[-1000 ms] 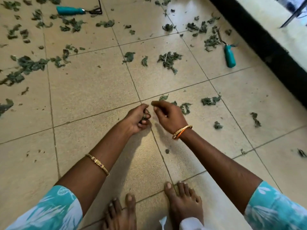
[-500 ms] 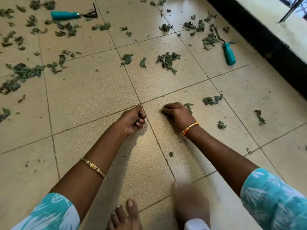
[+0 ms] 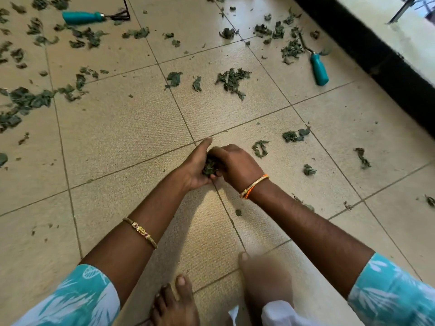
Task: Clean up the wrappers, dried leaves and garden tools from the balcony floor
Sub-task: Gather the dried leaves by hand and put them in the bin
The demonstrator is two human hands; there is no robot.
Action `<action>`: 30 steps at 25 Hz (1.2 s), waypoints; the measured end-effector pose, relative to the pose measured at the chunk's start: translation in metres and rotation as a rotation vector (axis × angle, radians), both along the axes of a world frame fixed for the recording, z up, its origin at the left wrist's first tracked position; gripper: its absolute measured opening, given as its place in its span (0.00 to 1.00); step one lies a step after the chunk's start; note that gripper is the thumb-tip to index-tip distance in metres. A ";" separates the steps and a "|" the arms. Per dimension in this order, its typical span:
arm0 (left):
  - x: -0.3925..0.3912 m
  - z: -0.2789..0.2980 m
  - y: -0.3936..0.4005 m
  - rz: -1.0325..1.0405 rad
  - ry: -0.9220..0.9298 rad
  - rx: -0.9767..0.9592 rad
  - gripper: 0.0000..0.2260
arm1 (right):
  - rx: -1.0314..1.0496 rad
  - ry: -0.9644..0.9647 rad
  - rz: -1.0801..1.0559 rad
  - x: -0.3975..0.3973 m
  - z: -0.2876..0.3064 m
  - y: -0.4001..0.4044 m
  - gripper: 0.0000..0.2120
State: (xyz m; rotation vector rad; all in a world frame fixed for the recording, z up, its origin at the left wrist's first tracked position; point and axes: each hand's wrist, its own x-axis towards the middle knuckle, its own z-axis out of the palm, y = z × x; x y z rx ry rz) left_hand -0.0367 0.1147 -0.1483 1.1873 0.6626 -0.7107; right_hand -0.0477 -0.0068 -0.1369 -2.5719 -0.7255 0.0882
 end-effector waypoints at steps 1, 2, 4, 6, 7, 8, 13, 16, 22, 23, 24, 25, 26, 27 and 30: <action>-0.001 -0.001 -0.005 0.020 -0.004 0.006 0.20 | -0.036 0.003 -0.027 -0.004 -0.001 0.001 0.19; -0.001 -0.002 -0.010 0.035 -0.007 0.011 0.18 | -0.023 0.034 -0.058 -0.008 -0.003 0.001 0.20; 0.001 -0.006 -0.015 0.036 -0.014 0.027 0.17 | 0.177 0.152 -0.127 -0.012 -0.005 -0.006 0.21; 0.006 -0.007 -0.016 0.018 -0.018 0.050 0.17 | 0.361 0.198 -0.226 -0.006 -0.012 -0.024 0.19; 0.009 -0.008 -0.015 0.013 -0.015 0.051 0.17 | 0.342 0.179 -0.282 0.002 -0.019 -0.037 0.18; 0.011 -0.007 -0.014 0.015 -0.011 0.043 0.16 | 0.255 0.169 -0.322 0.011 -0.026 -0.050 0.20; 0.010 -0.006 -0.014 0.054 0.017 -0.052 0.08 | -0.103 0.115 -0.232 0.019 -0.062 -0.082 0.22; 0.009 -0.009 -0.014 0.066 0.016 -0.074 0.08 | -0.019 -0.052 -0.242 0.003 -0.069 -0.085 0.14; 0.004 -0.012 -0.013 -0.027 -0.032 -0.024 0.08 | 0.347 0.203 -0.531 0.013 -0.037 -0.087 0.10; 0.004 -0.012 -0.017 -0.045 -0.034 -0.030 0.09 | 0.471 0.289 -0.542 0.012 -0.026 -0.084 0.11; 0.003 -0.011 -0.022 -0.067 -0.030 -0.045 0.11 | 0.592 0.350 -0.527 0.009 -0.016 -0.079 0.14; 0.003 -0.010 -0.029 -0.088 -0.021 -0.068 0.13 | 0.676 0.377 -0.507 0.004 -0.008 -0.074 0.19; 0.003 -0.008 -0.036 -0.106 -0.009 -0.097 0.15 | 0.687 0.364 -0.491 -0.001 -0.003 -0.071 0.22; 0.003 -0.007 -0.043 -0.117 -0.004 -0.124 0.17 | 0.634 0.320 -0.473 -0.005 -0.003 -0.068 0.23; 0.005 -0.006 -0.058 -0.115 -0.019 -0.148 0.15 | 0.398 0.168 -0.427 -0.006 -0.007 -0.068 0.15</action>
